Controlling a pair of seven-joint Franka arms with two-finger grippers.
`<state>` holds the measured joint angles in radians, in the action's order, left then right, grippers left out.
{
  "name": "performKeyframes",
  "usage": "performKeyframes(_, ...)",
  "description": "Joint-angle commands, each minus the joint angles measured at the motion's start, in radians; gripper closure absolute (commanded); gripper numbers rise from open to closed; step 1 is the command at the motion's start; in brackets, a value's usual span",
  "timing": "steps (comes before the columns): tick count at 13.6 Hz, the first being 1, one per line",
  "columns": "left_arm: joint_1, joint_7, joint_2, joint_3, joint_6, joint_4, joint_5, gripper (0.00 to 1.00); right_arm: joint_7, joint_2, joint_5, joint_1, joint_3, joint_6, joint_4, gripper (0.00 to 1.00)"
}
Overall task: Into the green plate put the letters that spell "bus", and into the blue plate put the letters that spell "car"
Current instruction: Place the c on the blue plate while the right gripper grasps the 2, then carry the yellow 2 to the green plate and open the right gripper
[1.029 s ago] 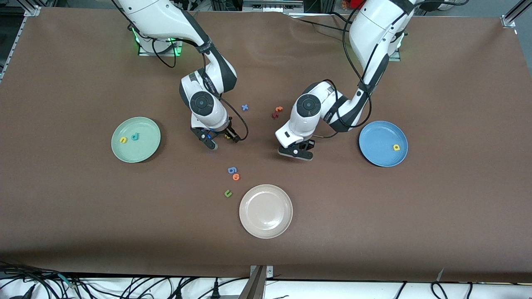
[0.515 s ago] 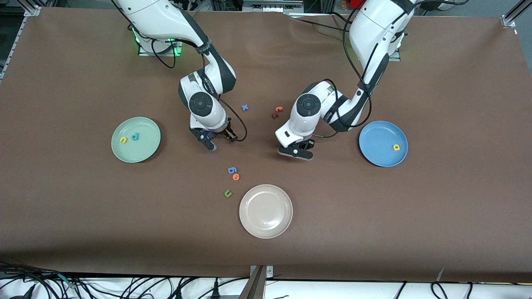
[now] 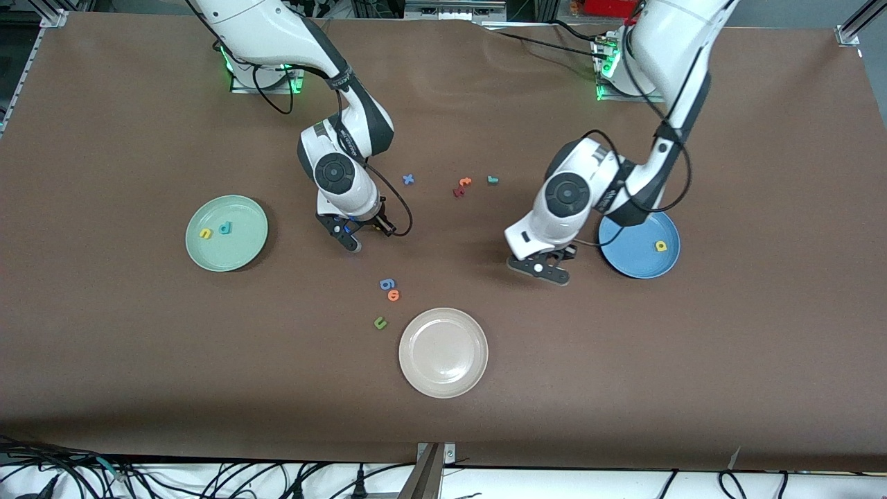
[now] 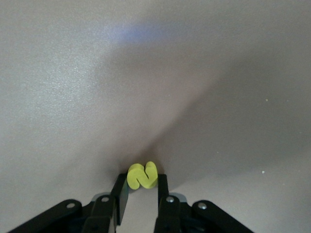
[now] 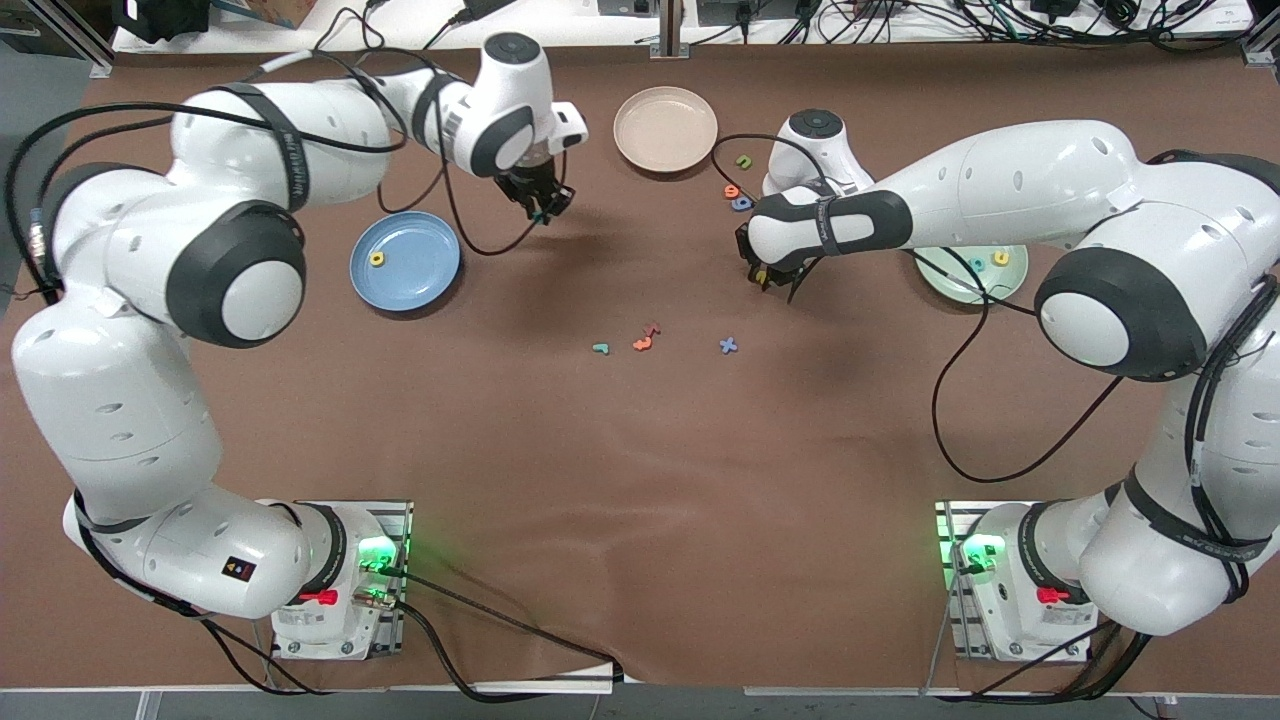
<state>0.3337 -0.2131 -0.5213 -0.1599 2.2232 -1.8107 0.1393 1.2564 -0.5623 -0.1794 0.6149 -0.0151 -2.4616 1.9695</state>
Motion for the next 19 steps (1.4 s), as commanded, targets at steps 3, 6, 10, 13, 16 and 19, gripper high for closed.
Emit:
performKeyframes(3,-0.146,0.242,0.17,-0.009,0.003,-0.199,0.029,0.76,0.003,-0.004,0.008,0.008,0.006,-0.003,0.005,0.75)
performKeyframes(6,-0.231,0.357,0.225,-0.01,0.018,-0.272,0.028,0.77,0.002,-0.005,0.006,0.006,0.006,-0.002,0.005,0.77)
performKeyframes(10,-0.268,0.391,0.287,-0.009,0.166,-0.436,0.028,0.78,-0.014,-0.004,0.008,0.006,0.01,-0.002,0.005,0.76)
performKeyframes(13,-0.309,0.42,0.276,-0.009,0.329,-0.532,0.031,0.78,-0.028,-0.004,0.011,0.006,0.01,0.0,0.006,0.72)
performKeyframes(16,-0.323,0.446,0.268,-0.009,0.332,-0.532,0.034,0.66,-0.029,-0.002,0.029,0.006,0.017,0.001,0.008,0.7)
performKeyframes(19,-0.363,0.483,0.259,-0.012,0.323,-0.519,0.025,0.0,-0.048,-0.001,0.031,0.006,0.018,0.004,0.009,0.66)
